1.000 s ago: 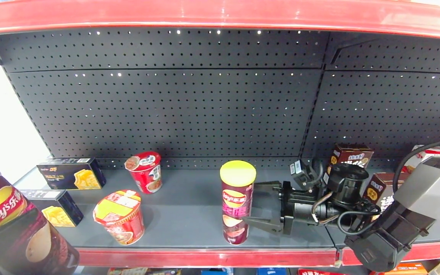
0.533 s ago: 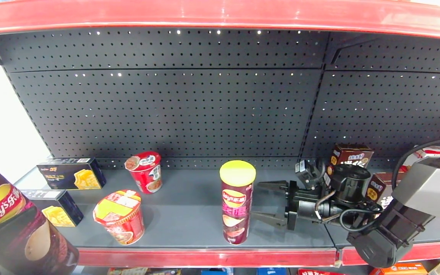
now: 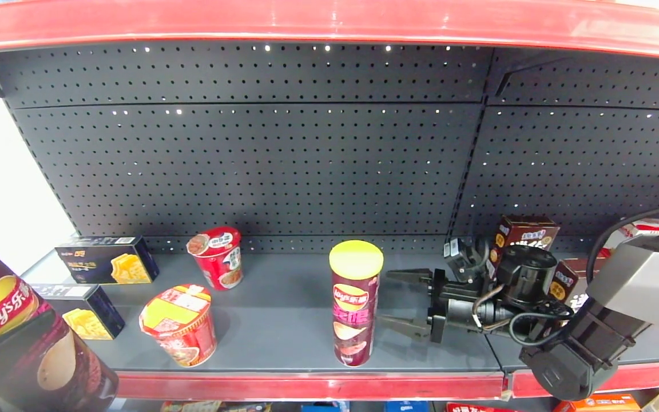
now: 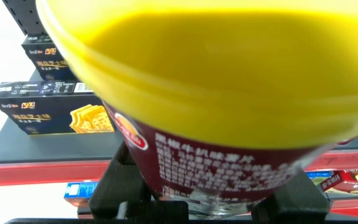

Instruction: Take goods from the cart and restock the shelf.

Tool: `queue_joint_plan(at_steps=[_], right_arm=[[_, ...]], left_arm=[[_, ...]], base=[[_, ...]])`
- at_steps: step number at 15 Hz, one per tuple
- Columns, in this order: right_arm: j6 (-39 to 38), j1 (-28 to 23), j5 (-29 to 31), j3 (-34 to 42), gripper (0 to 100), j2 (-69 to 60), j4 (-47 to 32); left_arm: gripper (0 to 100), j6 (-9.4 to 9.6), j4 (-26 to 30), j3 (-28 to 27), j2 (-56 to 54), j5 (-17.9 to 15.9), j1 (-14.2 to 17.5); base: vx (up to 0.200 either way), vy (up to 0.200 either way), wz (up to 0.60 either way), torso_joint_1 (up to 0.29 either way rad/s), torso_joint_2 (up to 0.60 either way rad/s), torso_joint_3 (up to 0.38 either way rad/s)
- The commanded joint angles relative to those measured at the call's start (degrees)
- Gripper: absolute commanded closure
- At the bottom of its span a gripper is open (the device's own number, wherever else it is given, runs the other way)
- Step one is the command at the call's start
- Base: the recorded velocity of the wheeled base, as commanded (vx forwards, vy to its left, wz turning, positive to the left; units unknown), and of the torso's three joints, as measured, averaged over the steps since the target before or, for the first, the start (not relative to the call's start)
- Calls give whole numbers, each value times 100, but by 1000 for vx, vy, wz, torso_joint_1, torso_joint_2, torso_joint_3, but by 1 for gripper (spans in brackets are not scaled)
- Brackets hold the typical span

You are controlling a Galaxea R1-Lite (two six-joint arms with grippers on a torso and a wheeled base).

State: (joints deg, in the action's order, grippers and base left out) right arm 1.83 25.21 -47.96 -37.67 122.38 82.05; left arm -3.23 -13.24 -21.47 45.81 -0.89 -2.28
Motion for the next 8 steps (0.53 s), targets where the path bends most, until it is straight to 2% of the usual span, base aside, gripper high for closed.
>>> queue_joint_plan(at_steps=[1, 8], right_arm=[[-7, 195, -3, 23, 0, -188, 3], [-7, 274, -3, -65, 0, 84, -5]], left_arm=[[100, -2, -3, 2, 15, 1, -1], [100, -11, -3, -15, 15, 1, -1]], base=[[0, 0, 0, 0, 0, 0], [0, 0, 0, 0, 0, 0]])
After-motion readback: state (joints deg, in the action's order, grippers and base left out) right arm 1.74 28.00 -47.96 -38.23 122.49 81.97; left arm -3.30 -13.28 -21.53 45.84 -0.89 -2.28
